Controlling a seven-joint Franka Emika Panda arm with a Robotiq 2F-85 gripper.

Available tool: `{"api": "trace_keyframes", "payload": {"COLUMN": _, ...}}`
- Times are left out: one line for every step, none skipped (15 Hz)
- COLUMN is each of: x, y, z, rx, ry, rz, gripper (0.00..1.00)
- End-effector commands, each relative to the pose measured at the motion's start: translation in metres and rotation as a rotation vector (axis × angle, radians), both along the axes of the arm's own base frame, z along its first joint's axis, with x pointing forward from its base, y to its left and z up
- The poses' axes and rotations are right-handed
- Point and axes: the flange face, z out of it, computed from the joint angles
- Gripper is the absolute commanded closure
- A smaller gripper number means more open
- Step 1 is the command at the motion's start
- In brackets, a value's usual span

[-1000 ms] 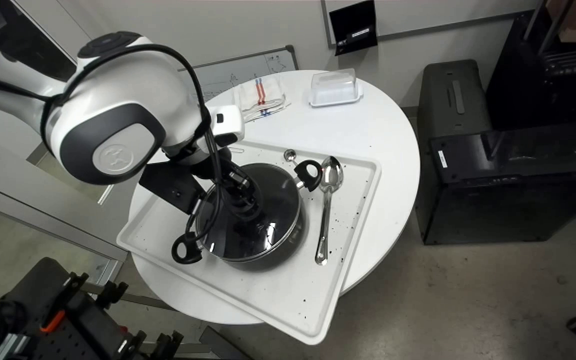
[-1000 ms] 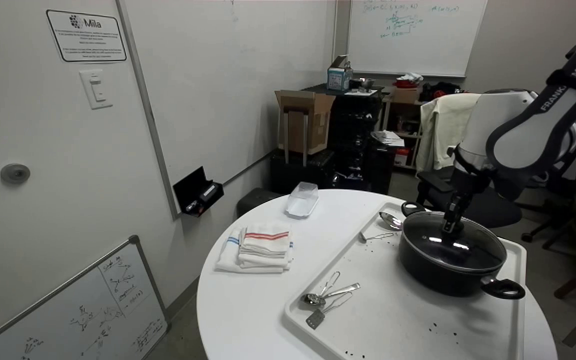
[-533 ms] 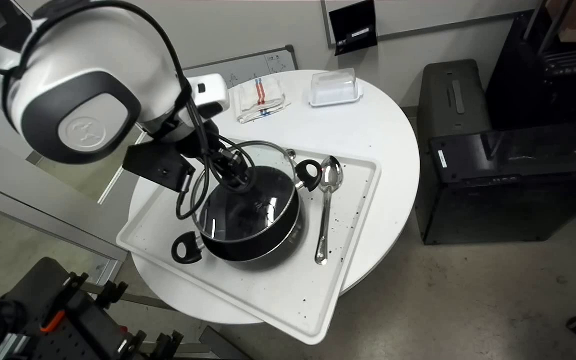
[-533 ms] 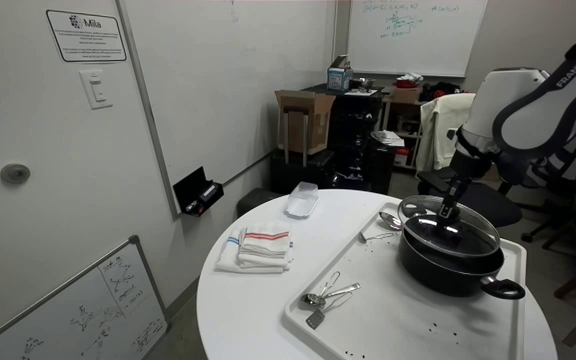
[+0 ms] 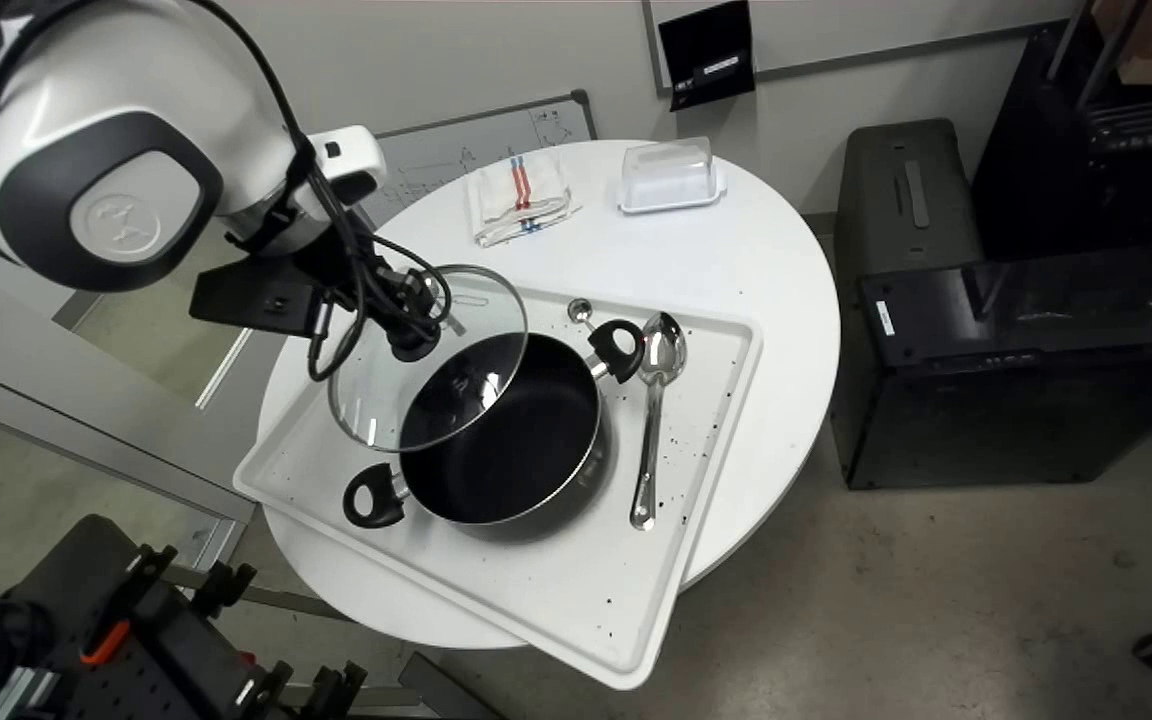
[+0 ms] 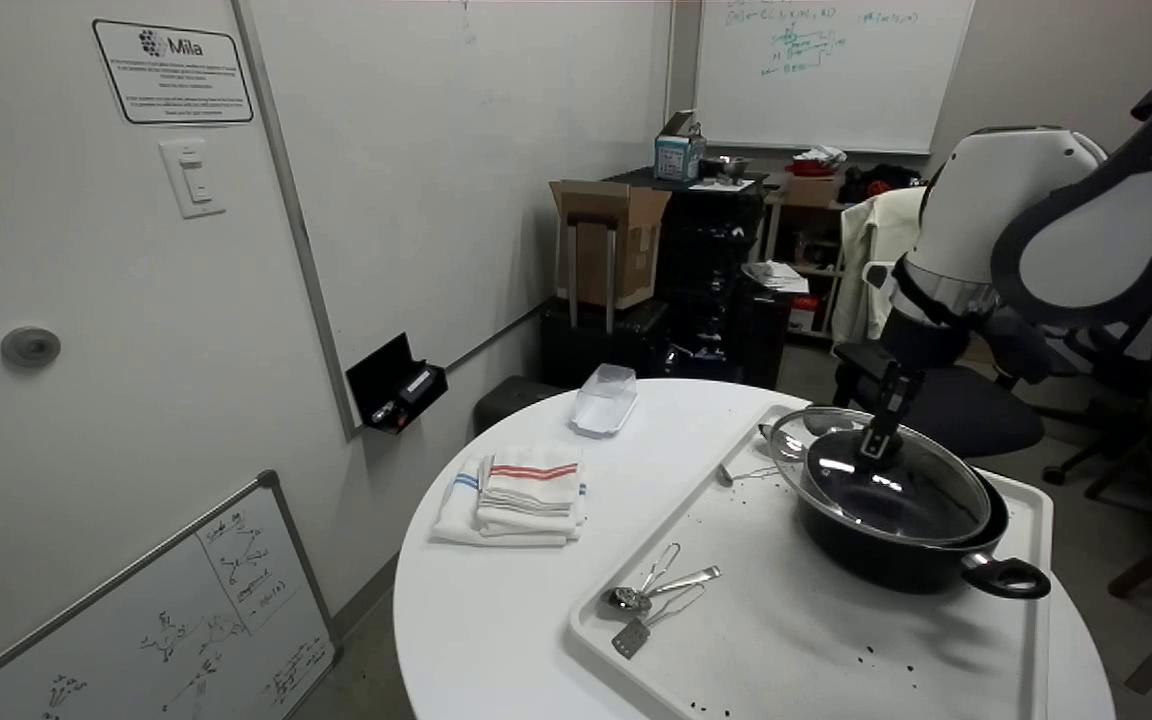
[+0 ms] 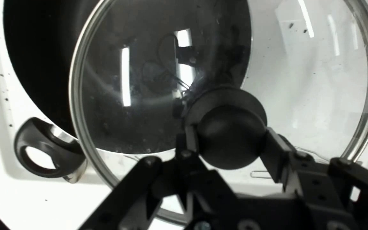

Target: Remove the glass lid from the black pot and put it on the white tray

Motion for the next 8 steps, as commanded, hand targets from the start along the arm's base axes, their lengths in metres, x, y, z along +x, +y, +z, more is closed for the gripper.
{"api": "trace_keyframes", "payload": {"x": -0.004, "y": 0.045, "z": 0.008, "rx": -0.018, "ry": 0.008, "rz": 0.103, "gripper": 0.75}}
{"api": "trace_keyframes", "payload": {"x": -0.005, "y": 0.06, "z": 0.006, "rx": -0.024, "ry": 0.009, "rz": 0.138, "gripper": 0.75}}
{"api": "trace_keyframes", "payload": {"x": -0.006, "y": 0.074, "z": 0.004, "rx": -0.03, "ry": 0.008, "rz": 0.17, "gripper": 0.75}}
{"api": "trace_keyframes", "payload": {"x": -0.007, "y": 0.089, "z": 0.001, "rx": -0.037, "ry": 0.007, "rz": 0.202, "gripper": 0.75}}
{"api": "trace_keyframes", "payload": {"x": -0.008, "y": 0.102, "z": -0.001, "rx": -0.043, "ry": 0.007, "rz": 0.232, "gripper": 0.75}}
{"api": "trace_keyframes", "payload": {"x": -0.011, "y": 0.117, "z": -0.004, "rx": -0.05, "ry": 0.01, "rz": 0.26, "gripper": 0.75}}
{"api": "trace_keyframes", "payload": {"x": -0.013, "y": 0.129, "z": -0.008, "rx": -0.055, "ry": 0.011, "rz": 0.286, "gripper": 0.75}}
{"api": "trace_keyframes", "payload": {"x": -0.016, "y": 0.141, "z": -0.012, "rx": -0.059, "ry": 0.015, "rz": 0.31, "gripper": 0.75}}
